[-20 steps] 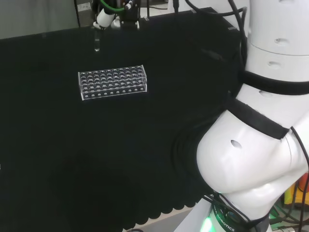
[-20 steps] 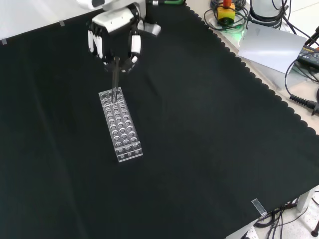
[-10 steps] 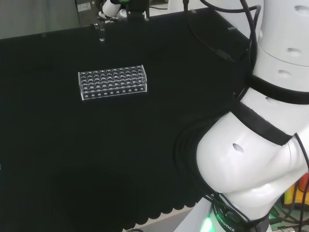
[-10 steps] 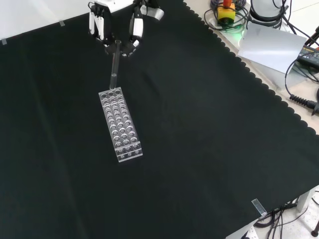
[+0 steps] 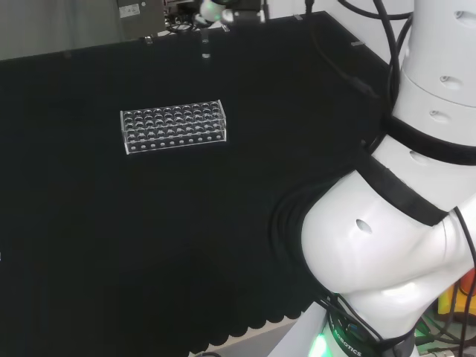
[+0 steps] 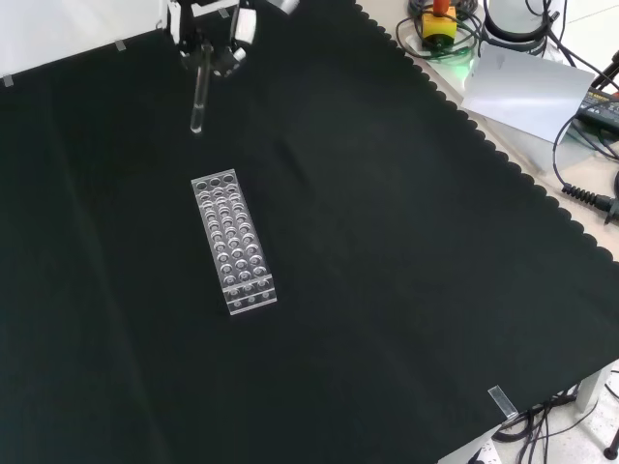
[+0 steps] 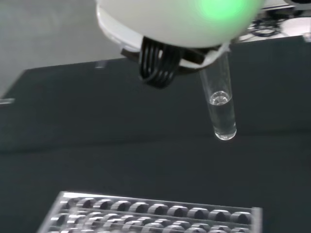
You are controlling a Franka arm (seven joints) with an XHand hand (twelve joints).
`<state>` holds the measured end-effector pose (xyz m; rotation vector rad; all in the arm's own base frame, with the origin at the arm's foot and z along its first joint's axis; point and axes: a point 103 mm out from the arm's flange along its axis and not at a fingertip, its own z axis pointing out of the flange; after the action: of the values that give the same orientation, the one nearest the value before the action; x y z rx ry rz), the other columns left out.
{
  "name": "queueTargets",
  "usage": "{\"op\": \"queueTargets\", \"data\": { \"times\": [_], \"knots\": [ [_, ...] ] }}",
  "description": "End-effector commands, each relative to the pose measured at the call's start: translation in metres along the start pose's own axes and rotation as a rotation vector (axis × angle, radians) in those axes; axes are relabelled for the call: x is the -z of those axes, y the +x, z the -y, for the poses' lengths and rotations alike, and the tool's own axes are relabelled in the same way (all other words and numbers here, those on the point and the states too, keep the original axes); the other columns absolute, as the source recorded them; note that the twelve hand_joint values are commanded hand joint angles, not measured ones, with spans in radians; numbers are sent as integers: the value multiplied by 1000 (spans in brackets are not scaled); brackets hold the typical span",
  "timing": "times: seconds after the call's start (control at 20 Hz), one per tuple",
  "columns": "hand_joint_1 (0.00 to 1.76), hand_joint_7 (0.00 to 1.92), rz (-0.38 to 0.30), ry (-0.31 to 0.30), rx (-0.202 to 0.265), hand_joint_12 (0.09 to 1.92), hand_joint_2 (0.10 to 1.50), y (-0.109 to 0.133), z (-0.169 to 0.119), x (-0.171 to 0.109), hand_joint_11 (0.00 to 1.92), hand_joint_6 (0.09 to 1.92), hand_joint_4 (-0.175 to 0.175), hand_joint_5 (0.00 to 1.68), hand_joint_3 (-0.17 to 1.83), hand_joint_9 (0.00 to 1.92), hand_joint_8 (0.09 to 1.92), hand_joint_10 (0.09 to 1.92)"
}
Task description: Shake the test tube.
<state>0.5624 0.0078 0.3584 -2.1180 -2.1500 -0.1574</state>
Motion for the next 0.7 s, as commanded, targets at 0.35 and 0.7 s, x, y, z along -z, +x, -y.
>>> {"op": "queueTargets", "data": {
  "times": [0.35,0.7],
  "knots": [
    [1334,1438,140,6,-182,1004,524,-101,24,25,1135,500,-175,1381,813,1572,498,626],
    [1334,1439,90,11,-115,1005,523,-64,18,17,1135,500,-175,1382,814,1572,497,627]
  ]
}}
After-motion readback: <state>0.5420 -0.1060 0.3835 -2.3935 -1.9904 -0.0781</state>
